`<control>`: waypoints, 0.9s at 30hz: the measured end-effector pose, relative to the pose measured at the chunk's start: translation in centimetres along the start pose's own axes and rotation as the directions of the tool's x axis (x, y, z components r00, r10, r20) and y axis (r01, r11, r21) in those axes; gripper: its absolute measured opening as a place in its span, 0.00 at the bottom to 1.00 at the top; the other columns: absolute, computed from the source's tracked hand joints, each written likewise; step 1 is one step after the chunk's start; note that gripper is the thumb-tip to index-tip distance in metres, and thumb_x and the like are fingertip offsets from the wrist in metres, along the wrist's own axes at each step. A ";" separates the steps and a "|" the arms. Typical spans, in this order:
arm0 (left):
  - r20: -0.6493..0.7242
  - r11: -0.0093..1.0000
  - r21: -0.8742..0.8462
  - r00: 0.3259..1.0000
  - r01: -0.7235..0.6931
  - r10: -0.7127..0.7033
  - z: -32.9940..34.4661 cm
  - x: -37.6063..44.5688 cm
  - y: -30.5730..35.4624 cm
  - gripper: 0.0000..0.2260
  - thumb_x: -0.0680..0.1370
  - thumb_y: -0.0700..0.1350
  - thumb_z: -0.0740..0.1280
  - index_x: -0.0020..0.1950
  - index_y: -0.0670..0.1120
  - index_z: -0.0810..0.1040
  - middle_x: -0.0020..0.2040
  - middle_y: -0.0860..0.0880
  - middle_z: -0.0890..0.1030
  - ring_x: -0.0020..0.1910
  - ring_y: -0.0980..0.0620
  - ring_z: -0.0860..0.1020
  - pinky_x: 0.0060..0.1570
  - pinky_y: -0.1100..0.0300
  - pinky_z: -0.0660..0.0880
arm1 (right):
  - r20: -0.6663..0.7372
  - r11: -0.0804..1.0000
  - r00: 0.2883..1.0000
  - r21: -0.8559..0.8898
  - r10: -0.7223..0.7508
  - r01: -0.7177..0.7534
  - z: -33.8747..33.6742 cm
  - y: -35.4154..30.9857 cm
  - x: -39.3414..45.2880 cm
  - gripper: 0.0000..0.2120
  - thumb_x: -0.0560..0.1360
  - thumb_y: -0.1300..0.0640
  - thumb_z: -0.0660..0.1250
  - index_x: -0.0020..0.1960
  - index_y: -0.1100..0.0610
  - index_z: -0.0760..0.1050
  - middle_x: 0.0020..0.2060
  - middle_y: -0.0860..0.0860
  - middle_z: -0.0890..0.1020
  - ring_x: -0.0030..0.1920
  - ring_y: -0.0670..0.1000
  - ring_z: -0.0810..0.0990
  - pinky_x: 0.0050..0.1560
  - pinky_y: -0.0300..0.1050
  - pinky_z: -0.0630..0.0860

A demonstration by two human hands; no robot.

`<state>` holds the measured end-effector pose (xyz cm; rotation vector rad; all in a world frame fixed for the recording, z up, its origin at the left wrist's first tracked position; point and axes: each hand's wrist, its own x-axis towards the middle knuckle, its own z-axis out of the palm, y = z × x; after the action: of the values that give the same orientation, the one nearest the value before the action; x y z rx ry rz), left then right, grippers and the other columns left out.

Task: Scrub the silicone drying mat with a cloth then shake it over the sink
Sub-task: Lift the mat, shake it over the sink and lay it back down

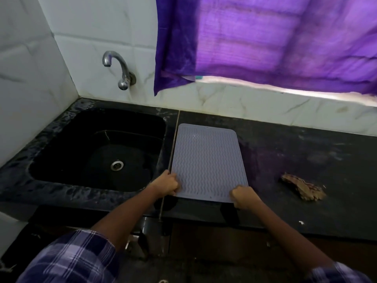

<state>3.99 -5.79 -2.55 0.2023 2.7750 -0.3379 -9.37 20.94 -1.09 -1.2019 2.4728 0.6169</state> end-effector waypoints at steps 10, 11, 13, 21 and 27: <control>-0.047 0.983 0.173 0.997 -0.060 0.069 2.0 -1.4 0.3 0.15 0.82 0.42 0.54 0.67 0.40 0.69 0.66 0.41 0.72 0.67 0.42 0.67 0.65 0.45 0.63 | 0.028 0.993 1.000 0.114 0.010 -0.014 -0.6 -1.9 -0.9 0.07 0.73 0.63 0.61 0.37 0.57 0.65 0.41 0.52 0.70 0.44 0.49 0.68 0.39 0.41 0.66; -0.057 0.984 0.168 0.996 -0.057 0.068 2.2 -1.6 0.3 0.15 0.83 0.43 0.54 0.67 0.41 0.69 0.66 0.41 0.72 0.67 0.43 0.67 0.65 0.45 0.63 | 0.004 0.993 1.000 0.115 0.002 -0.003 -0.5 -1.9 -1.2 0.05 0.73 0.62 0.60 0.40 0.57 0.66 0.42 0.52 0.70 0.44 0.49 0.68 0.41 0.41 0.66; -0.059 0.985 0.163 0.996 -0.061 0.071 2.1 -1.7 0.5 0.15 0.83 0.43 0.54 0.67 0.41 0.69 0.66 0.42 0.73 0.66 0.43 0.67 0.66 0.44 0.62 | -0.012 0.993 1.000 0.120 -0.004 0.006 -0.4 -1.7 -1.5 0.03 0.73 0.62 0.60 0.43 0.56 0.67 0.43 0.52 0.70 0.43 0.49 0.69 0.42 0.40 0.66; -0.065 0.983 0.177 0.996 -0.056 0.069 2.0 -2.0 1.5 0.14 0.83 0.41 0.55 0.65 0.40 0.72 0.63 0.42 0.76 0.64 0.42 0.69 0.64 0.42 0.64 | 0.009 0.993 0.999 0.110 -0.031 0.030 -0.7 -1.2 -2.2 0.03 0.74 0.60 0.60 0.43 0.56 0.65 0.44 0.52 0.69 0.44 0.50 0.69 0.43 0.41 0.67; -0.045 0.987 0.151 0.997 -0.052 0.060 2.0 -2.4 1.9 0.14 0.83 0.43 0.55 0.65 0.41 0.72 0.62 0.42 0.76 0.64 0.42 0.69 0.65 0.41 0.62 | -0.007 0.995 1.000 0.099 -0.017 0.017 -0.7 -1.7 -3.0 0.16 0.74 0.60 0.60 0.31 0.52 0.58 0.43 0.53 0.70 0.43 0.50 0.69 0.43 0.42 0.67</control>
<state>7.18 -4.73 -3.94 0.3290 2.7868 -0.5350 -6.25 21.62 0.50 -1.1878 2.4649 0.4809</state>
